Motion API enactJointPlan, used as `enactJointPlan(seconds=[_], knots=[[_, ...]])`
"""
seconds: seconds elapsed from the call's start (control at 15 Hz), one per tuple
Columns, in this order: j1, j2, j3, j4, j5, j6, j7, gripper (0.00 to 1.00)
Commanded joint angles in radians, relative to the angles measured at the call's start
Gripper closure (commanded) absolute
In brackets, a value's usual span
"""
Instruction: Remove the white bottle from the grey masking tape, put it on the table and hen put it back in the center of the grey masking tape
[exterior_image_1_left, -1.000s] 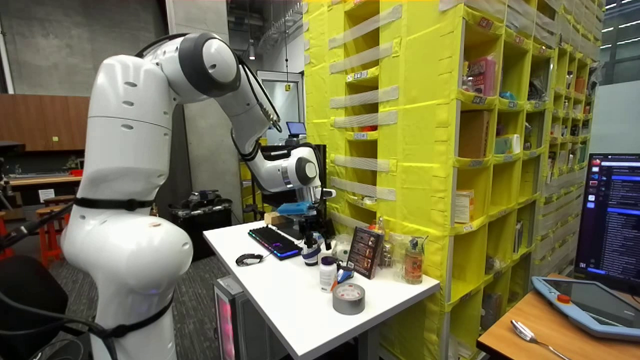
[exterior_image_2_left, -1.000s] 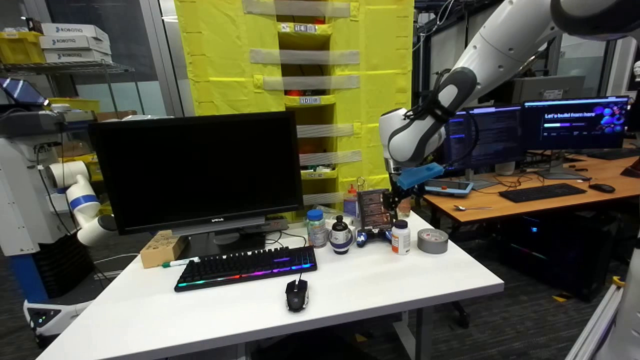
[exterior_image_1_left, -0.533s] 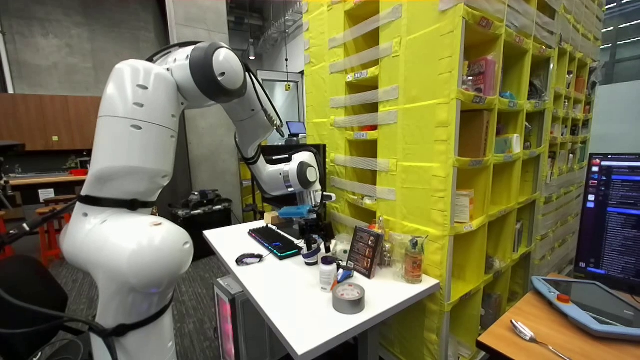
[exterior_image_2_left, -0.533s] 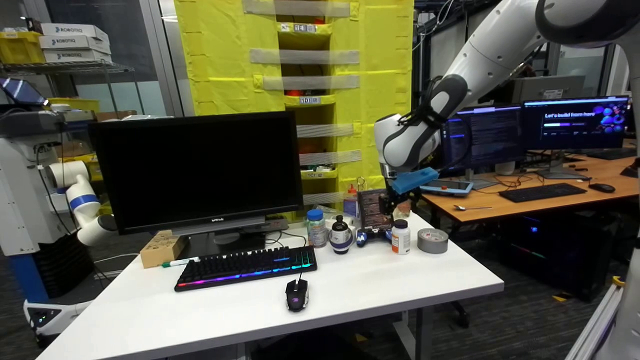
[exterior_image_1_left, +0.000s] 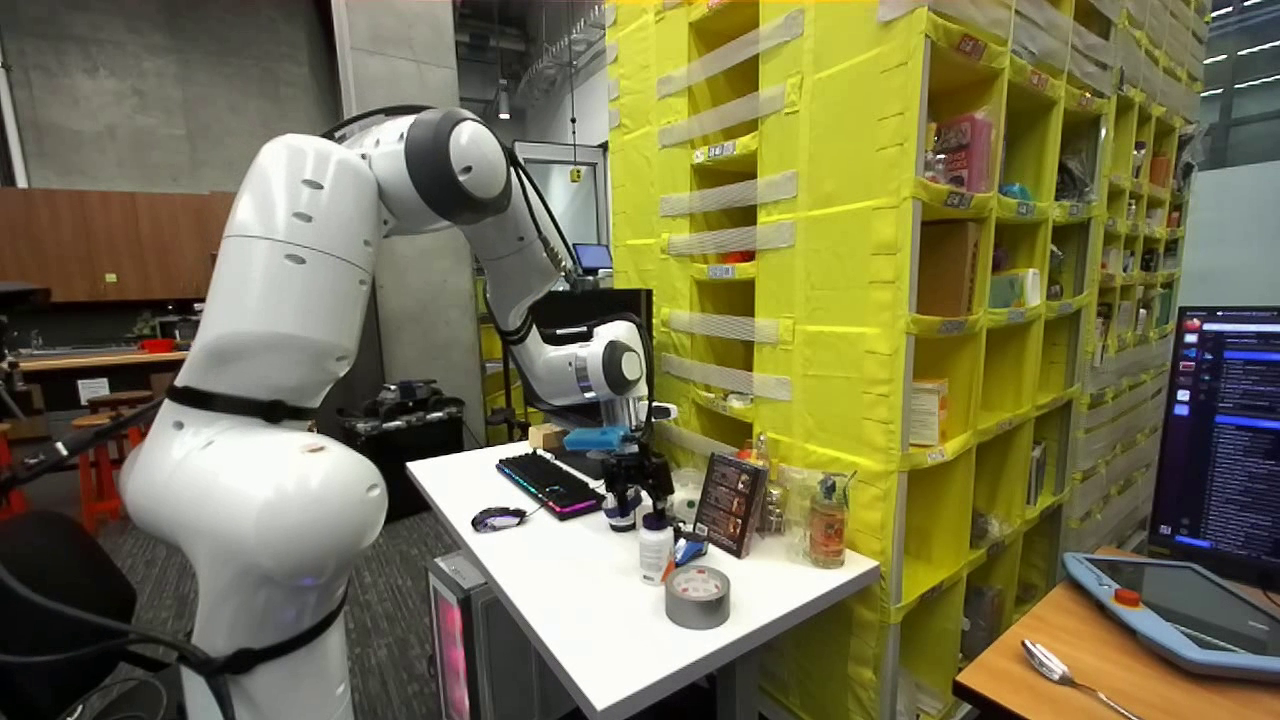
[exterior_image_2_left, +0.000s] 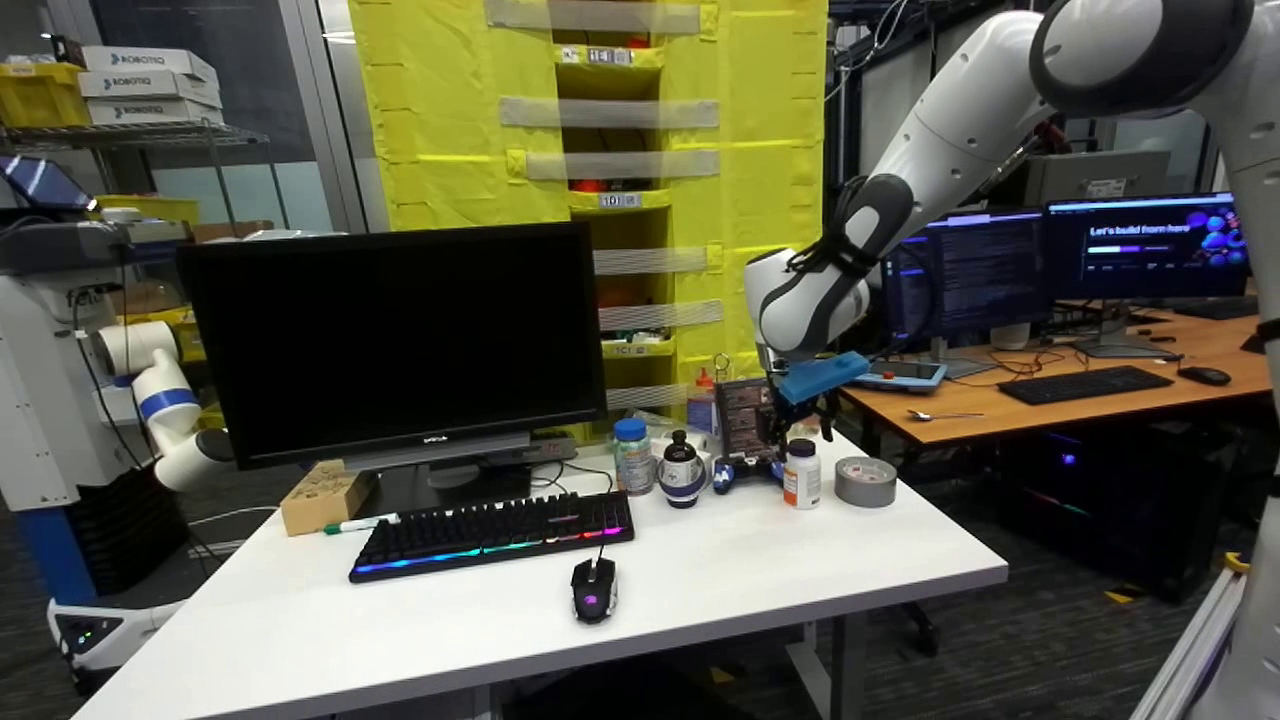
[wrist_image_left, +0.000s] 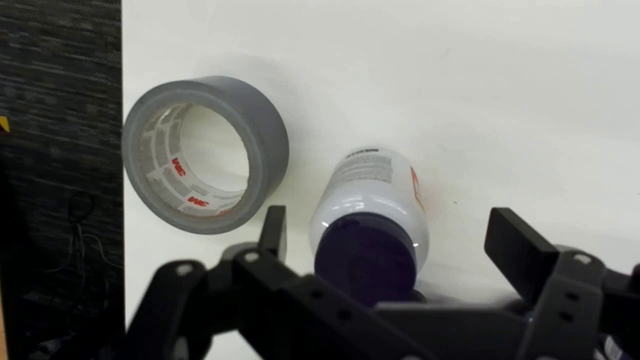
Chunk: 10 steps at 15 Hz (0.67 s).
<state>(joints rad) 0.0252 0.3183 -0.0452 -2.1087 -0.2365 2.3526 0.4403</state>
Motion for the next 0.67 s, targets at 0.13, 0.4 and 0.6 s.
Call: enactJointPlan(seconds=[0.13, 0.4, 0.6], knots=[[0.025, 0.046, -0.039, 0.049, 0.005, 0.019, 0.023, 0.06], [0.031, 0.057, -0.048, 0.067, 0.006, 0.025, 0.020, 0.36], [0.035, 0.059, -0.050, 0.076, 0.006, 0.025, 0.020, 0.59]])
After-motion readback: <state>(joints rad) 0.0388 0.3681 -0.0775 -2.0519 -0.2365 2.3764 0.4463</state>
